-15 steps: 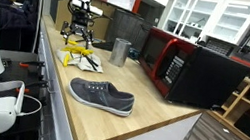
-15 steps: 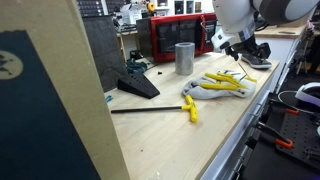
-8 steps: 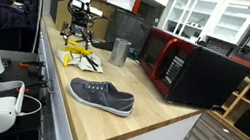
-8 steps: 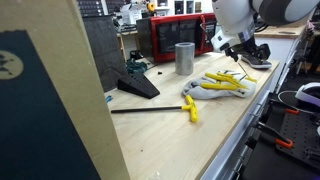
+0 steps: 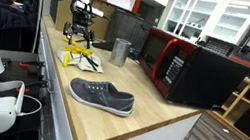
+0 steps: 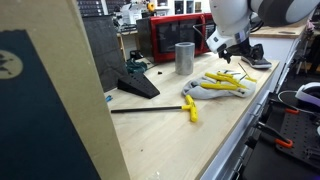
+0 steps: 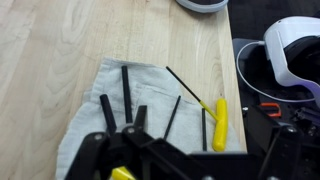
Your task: Put the yellow object on the table with the other yellow objects
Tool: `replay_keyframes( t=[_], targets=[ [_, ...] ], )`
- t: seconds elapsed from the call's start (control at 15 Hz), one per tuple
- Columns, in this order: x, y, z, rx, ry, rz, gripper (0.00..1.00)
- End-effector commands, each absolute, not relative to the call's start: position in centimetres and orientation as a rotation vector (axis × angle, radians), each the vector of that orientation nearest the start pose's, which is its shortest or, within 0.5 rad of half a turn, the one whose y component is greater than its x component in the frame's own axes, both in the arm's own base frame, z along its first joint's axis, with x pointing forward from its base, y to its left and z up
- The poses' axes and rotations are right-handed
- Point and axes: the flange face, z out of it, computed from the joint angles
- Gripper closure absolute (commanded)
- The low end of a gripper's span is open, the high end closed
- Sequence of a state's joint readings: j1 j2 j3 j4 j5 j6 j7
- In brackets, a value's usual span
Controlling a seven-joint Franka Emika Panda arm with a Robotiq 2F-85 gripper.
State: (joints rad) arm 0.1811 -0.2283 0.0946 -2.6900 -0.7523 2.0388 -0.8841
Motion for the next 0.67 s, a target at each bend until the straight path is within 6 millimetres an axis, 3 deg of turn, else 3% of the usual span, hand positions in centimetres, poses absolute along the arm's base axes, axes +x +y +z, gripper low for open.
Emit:
replay_keyframes(
  t=[0.0, 0.47, 0.53, 0.6],
  targets=[
    [37.2, 5.2, 27.7, 1.665, 1.979, -0.81, 0.0],
    [37.1, 2.8, 25.2, 1.572, 2.049, -0.935, 0.0],
    [37.1, 2.5, 24.9, 1.568, 2.049, -0.949, 0.03],
    [37.1, 2.3, 24.6, 1.565, 2.051, -0.959, 0.26]
  ],
)
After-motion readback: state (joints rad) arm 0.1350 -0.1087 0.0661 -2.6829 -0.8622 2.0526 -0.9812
